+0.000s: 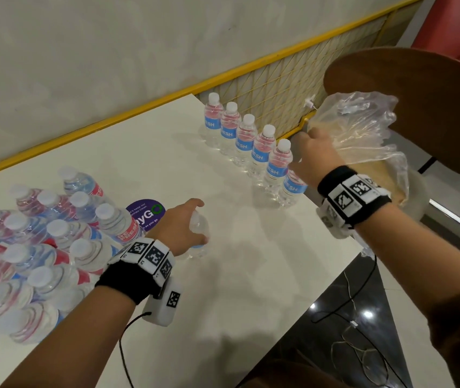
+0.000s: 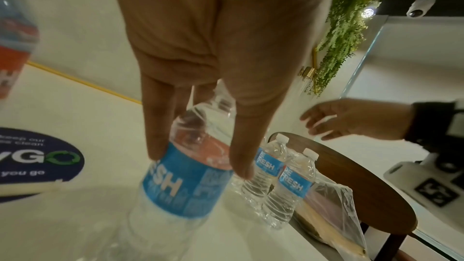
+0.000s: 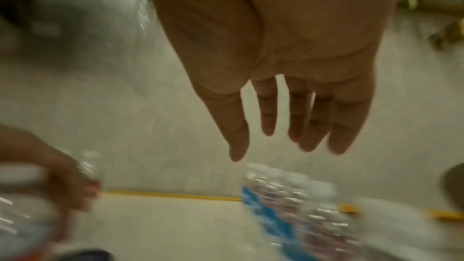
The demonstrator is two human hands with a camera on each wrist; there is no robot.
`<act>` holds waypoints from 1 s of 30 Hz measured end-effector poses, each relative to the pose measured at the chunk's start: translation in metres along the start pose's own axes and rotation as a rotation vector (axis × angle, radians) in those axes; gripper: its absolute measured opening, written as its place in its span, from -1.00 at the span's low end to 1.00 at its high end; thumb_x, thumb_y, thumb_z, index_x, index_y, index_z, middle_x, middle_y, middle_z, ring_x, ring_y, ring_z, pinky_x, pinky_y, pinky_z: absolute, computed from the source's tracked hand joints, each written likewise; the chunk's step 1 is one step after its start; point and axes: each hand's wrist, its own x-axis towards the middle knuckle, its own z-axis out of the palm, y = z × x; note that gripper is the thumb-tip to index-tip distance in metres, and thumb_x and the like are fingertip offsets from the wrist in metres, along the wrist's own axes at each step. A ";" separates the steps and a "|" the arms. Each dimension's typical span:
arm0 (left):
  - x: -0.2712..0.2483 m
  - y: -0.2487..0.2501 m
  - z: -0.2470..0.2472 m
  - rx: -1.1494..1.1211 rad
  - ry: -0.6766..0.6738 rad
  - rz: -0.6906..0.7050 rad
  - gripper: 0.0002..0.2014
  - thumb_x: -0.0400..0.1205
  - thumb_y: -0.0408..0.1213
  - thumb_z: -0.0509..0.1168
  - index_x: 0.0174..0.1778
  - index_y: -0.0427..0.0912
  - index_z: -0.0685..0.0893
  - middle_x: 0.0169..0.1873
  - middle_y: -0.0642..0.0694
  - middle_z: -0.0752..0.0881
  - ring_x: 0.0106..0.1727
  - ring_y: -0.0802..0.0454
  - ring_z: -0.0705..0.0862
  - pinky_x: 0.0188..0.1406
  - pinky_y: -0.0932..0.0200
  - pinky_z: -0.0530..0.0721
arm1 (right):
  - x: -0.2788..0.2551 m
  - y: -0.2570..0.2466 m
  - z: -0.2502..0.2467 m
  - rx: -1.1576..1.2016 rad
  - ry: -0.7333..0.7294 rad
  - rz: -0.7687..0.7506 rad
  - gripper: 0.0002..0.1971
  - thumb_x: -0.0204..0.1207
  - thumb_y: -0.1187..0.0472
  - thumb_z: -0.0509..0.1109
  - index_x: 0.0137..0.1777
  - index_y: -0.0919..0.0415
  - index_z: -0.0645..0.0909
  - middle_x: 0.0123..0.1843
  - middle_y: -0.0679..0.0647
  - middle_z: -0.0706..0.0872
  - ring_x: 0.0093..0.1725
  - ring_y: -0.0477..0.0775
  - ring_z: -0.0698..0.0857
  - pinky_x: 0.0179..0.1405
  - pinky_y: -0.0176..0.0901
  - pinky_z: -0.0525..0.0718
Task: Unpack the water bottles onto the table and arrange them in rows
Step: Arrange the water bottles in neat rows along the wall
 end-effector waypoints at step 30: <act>0.038 -0.037 -0.084 0.459 0.136 -0.115 -0.81 0.60 -0.32 0.28 0.09 -0.24 0.68 0.13 -0.16 0.67 0.17 -0.10 0.63 0.07 0.16 0.55 | 0.150 -0.150 0.021 -0.081 -0.263 -0.300 -0.56 0.47 0.28 0.45 0.37 0.12 0.60 0.36 0.22 0.59 0.34 0.23 0.55 0.23 -0.08 0.53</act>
